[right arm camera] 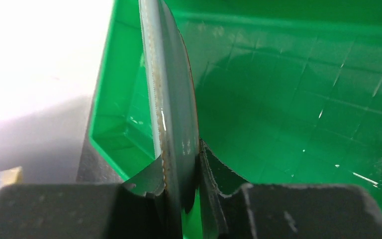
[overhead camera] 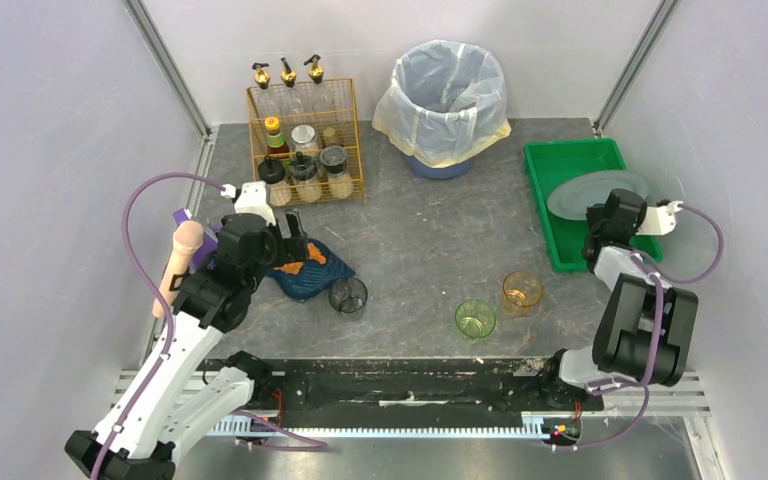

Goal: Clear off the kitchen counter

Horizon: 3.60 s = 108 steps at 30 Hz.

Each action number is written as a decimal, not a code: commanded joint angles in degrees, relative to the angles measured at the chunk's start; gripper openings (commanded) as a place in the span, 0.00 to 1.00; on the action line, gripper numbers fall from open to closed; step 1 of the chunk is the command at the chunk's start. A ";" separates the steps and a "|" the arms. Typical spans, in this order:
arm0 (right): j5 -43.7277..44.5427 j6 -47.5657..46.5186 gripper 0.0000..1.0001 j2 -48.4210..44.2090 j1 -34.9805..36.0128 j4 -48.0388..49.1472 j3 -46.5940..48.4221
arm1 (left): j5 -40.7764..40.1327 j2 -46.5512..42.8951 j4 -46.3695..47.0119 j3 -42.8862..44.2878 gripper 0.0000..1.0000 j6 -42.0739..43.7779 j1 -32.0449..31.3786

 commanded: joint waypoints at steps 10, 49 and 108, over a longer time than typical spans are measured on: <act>-11.41 5.19 0.11 19.46 -0.25 13.86 15.52 | -2.11 1.03 2.23 -0.52 0.98 2.35 0.41; -22.09 -24.59 0.98 -7.10 3.95 -12.08 5.50 | -1.66 -1.39 -0.38 0.05 0.98 -5.79 0.52; -37.65 -30.23 0.95 -19.03 29.94 5.50 -12.39 | -6.42 19.14 18.17 -25.83 0.50 -44.17 -2.64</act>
